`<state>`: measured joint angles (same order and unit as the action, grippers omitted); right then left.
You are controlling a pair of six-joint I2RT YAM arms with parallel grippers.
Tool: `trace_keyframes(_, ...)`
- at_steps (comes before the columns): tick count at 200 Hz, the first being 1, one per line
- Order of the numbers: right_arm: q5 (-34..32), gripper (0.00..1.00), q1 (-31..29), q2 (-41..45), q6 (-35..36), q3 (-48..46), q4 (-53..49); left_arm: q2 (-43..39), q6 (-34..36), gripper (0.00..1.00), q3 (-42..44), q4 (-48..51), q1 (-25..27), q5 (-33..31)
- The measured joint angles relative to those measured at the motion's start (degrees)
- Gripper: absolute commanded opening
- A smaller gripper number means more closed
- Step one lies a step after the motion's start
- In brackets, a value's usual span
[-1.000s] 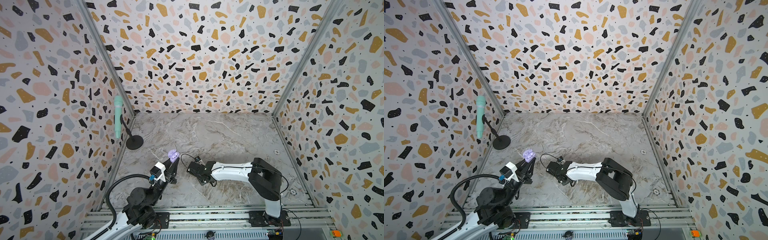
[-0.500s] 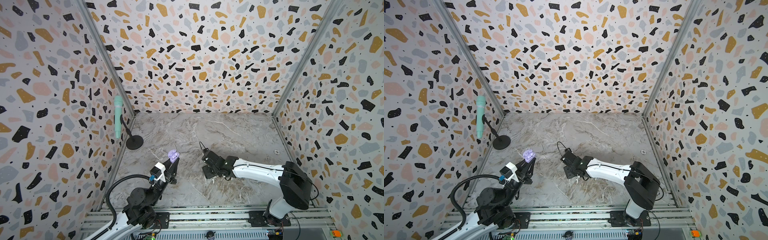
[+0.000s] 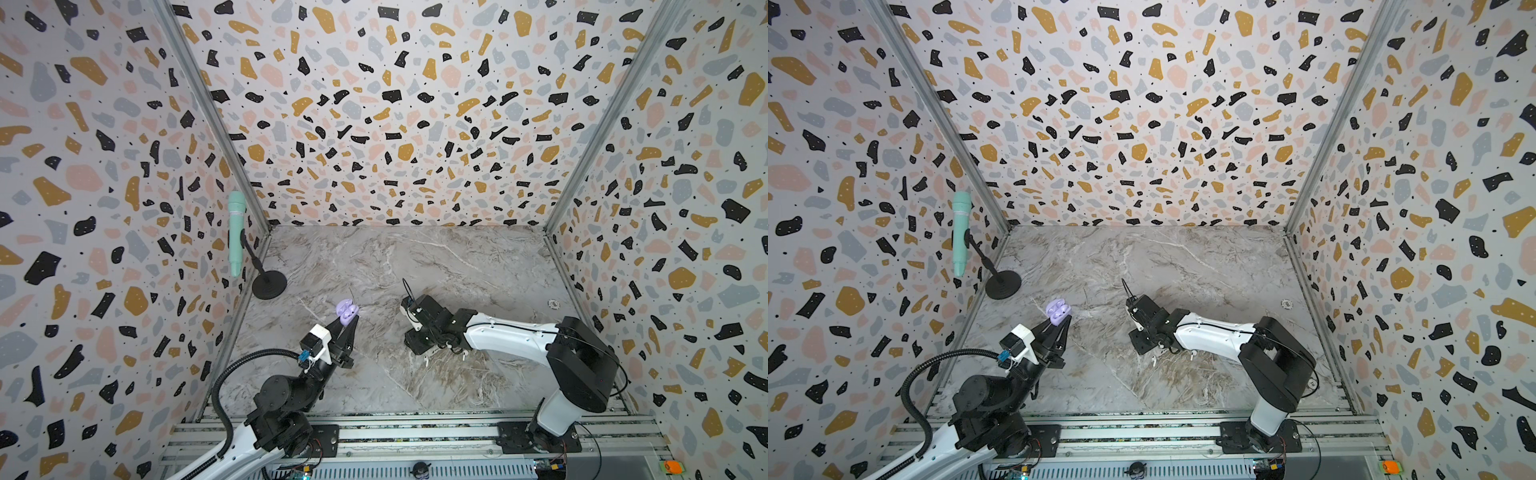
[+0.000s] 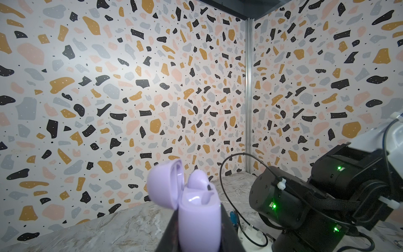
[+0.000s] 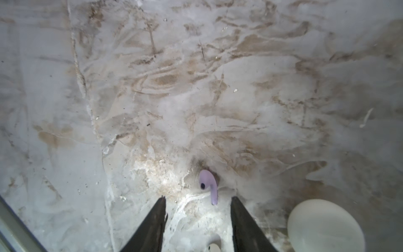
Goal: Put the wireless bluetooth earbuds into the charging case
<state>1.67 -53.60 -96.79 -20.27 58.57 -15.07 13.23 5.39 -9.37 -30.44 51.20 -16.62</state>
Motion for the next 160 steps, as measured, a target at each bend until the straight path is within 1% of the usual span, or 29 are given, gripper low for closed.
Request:
trace_keyframes(8,-0.4,0.41,-0.2,-0.9,-0.1,0.3,-0.4,0.0,0.0,0.0,0.0,0.0,0.0,0.0)
trace_keyframes(23,-1.8,0.38,-0.5,-2.4,-0.4,1.4,-1.0,0.0,0.0,0.0,0.0,0.0,0.0,0.0)
trace_keyframes(49,-4.3,0.36,-1.7,-3.8,-1.1,2.9,-1.6,0.0,0.0,0.0,0.0,0.0,0.0,0.0)
trace_keyframes(94,-6.4,0.3,-3.5,-5.0,-2.4,3.7,-1.7,0.0,0.0,0.0,0.0,0.0,0.0,0.0)
trace_keyframes(160,-8.9,0.23,-3.5,-6.5,-3.7,4.1,-2.3,0.0,0.0,0.0,0.0,0.0,0.0,0.0)
